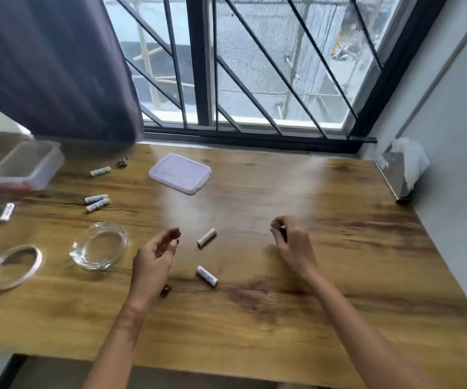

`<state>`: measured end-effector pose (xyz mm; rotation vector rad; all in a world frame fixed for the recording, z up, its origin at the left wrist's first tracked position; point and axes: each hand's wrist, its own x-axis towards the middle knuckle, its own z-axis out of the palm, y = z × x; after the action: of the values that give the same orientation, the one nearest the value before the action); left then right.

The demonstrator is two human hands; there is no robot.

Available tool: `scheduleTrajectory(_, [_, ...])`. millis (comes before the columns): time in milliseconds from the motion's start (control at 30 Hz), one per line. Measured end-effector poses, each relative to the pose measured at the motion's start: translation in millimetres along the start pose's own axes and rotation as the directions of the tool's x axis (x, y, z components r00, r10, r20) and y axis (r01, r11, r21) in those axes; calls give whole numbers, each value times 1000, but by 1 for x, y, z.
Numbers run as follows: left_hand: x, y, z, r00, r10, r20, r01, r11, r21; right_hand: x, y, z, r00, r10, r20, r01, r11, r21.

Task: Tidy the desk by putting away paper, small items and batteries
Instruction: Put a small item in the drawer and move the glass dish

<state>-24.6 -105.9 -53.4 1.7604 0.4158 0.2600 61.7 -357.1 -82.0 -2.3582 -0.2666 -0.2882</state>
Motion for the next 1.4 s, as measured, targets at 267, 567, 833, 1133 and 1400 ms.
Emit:
scheduleTrajectory(267, [-32,-31,-52,996,15,-91,-5,994,108,-68,-97,43,985,55,165,-76,989,126])
scheduleTrajectory(567, [-56,-45,-76,990,27,-138,-11,993,116,-87,-149,108,935,12,355,-18,1000,14])
scheduleTrajectory(833, [-68,-52,-81,993,23,-116,-16,998,58,-87,-162,116,943,76,324,-45,994,-103])
scheduleTrajectory(1133, [-108,-39,-71,998,-69,-14,63,961,-271,-122,-149,88,957,191,219,-235,951,199])
scheduleTrajectory(1400, [-182,-84,-34,789,-467,400,564,291,-772,-180,-119,30,960,267,83,-279,931,234])
